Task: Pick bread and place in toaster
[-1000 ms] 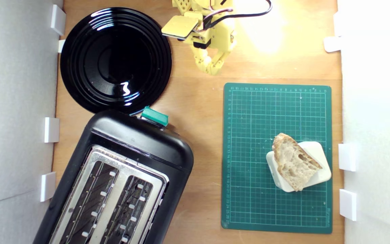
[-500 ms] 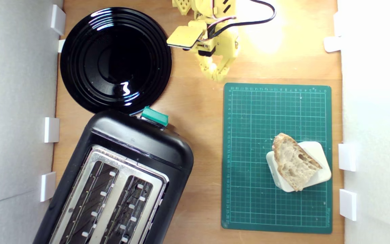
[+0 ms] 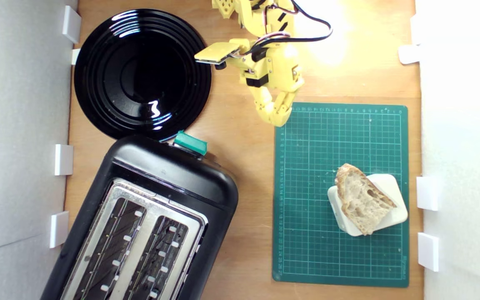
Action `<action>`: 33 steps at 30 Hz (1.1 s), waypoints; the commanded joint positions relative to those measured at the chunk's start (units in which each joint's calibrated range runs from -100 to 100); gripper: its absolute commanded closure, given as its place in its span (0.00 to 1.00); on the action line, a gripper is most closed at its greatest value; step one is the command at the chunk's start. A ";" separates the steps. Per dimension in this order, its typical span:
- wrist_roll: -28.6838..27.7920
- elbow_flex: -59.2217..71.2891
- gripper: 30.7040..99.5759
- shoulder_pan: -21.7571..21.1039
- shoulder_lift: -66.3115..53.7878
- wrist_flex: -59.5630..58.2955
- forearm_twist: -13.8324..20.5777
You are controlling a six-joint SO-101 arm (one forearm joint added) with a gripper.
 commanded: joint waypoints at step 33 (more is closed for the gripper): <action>-22.37 -13.88 0.94 2.67 41.09 -40.22 24.26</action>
